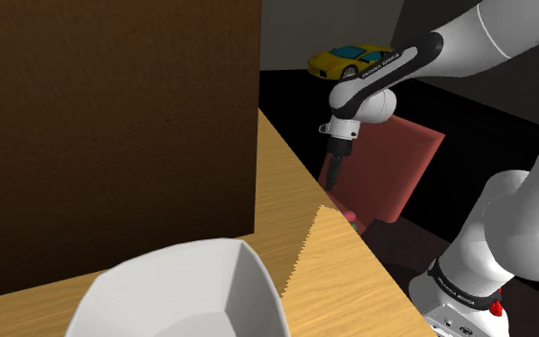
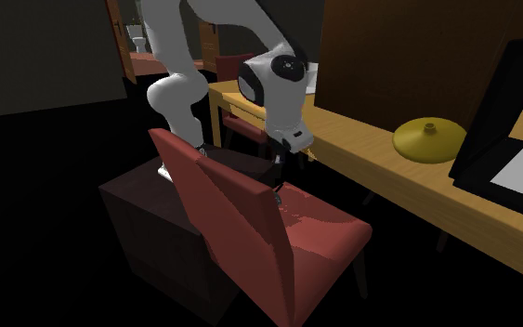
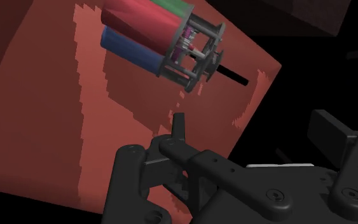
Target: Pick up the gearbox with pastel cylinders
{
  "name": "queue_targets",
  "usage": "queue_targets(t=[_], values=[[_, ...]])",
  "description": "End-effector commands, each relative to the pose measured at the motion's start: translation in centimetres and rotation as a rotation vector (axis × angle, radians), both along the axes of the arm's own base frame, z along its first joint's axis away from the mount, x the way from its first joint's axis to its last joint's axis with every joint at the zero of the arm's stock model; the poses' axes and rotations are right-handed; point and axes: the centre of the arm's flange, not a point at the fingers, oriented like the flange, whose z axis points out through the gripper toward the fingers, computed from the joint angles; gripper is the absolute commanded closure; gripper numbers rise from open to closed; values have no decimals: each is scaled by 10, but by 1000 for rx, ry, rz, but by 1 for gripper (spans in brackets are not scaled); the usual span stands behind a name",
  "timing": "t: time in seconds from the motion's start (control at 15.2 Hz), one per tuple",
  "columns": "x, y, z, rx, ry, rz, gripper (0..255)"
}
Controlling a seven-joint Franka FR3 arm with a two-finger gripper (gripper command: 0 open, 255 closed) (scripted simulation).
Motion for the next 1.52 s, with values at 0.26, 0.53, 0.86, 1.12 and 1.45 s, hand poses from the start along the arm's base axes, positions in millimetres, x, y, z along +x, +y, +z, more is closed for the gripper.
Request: queue_targets(t=[0.26,0.53,0.86,1.12,1.45], values=[[14,9,-86,79,65,87,0],[14,11,-110,87,71,95,0],[14,11,-134,87,71,95,0],[15,11,-135,87,71,95,255],[15,11,-135,87,71,95,255]])
